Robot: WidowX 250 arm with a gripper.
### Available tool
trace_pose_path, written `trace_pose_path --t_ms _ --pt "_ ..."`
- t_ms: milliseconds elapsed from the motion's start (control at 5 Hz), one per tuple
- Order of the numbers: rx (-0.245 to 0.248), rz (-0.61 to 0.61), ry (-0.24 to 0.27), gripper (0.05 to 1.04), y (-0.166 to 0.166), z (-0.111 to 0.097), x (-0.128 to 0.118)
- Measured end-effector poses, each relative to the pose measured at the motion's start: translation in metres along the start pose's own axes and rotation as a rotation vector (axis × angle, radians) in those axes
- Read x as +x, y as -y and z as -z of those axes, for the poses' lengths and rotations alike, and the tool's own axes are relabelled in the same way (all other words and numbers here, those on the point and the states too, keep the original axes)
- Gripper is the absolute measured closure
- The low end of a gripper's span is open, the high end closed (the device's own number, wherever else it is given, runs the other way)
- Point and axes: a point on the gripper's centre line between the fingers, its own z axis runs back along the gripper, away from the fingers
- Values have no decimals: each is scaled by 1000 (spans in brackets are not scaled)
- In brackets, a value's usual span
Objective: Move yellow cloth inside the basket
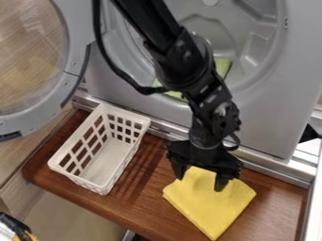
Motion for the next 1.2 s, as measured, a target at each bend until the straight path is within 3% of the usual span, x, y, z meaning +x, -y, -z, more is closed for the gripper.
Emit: trace_pose_path --t_ms 200,400,800,1200 --pt "-27 -10 -3 84 6 21 -1" --pt "-20 -8 -41 84 12 38 5" --pt "-13 5 -95 107 16 51 5" --pt "-34 61 -126 629 19 53 3"
